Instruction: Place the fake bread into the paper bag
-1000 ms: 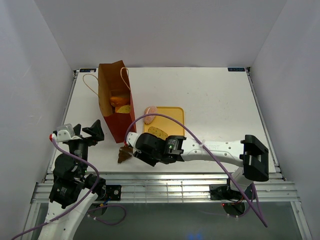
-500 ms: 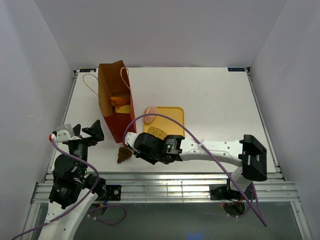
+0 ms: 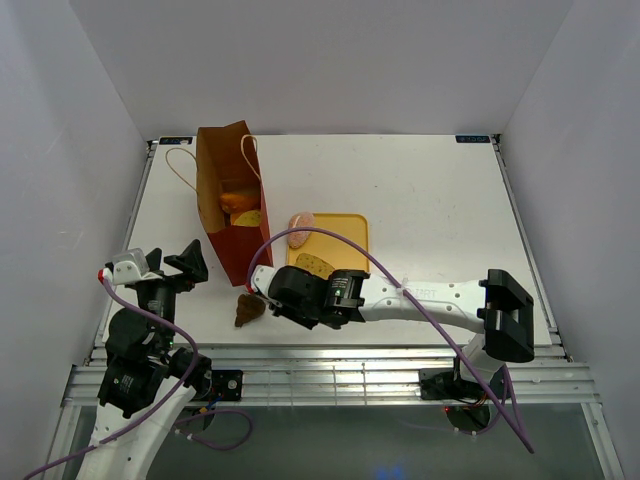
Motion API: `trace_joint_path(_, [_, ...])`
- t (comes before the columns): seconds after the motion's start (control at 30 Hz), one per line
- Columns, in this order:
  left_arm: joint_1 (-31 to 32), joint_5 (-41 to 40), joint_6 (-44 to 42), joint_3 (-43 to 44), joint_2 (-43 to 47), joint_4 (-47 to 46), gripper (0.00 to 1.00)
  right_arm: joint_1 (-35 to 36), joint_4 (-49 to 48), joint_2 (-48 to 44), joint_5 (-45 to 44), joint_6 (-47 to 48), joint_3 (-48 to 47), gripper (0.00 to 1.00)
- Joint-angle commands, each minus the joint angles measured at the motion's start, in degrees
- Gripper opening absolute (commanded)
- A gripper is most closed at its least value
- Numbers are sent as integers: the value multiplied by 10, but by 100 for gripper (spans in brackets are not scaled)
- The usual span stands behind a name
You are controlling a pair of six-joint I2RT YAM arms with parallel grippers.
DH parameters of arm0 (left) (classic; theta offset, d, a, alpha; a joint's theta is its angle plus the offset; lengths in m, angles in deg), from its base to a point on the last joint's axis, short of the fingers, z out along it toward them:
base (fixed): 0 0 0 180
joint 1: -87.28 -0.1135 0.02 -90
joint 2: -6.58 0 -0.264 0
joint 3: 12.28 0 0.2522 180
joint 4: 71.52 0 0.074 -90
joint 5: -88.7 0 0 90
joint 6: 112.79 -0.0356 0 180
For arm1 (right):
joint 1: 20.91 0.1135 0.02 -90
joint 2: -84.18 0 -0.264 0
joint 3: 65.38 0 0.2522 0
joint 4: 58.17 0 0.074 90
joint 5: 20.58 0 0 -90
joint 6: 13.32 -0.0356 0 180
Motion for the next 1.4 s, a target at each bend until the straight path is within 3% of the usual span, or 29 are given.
trace_joint_path(0.0, [2, 7, -2, -3, 3, 0, 98, 6, 26, -15, 1, 3, -2, 8])
trace_joint_path(0.7, [2, 7, -2, -2, 3, 2, 98, 5, 49, -110, 0, -32, 48, 8])
trace_joint_path(0.97, [2, 8, -2, -3, 3, 1, 98, 0, 8, -115, 18, -74, 73, 39])
trace_joint_path(1.37, [2, 9, -2, -3, -3, 0, 98, -87, -148, -189, 124, -187, 202, 39])
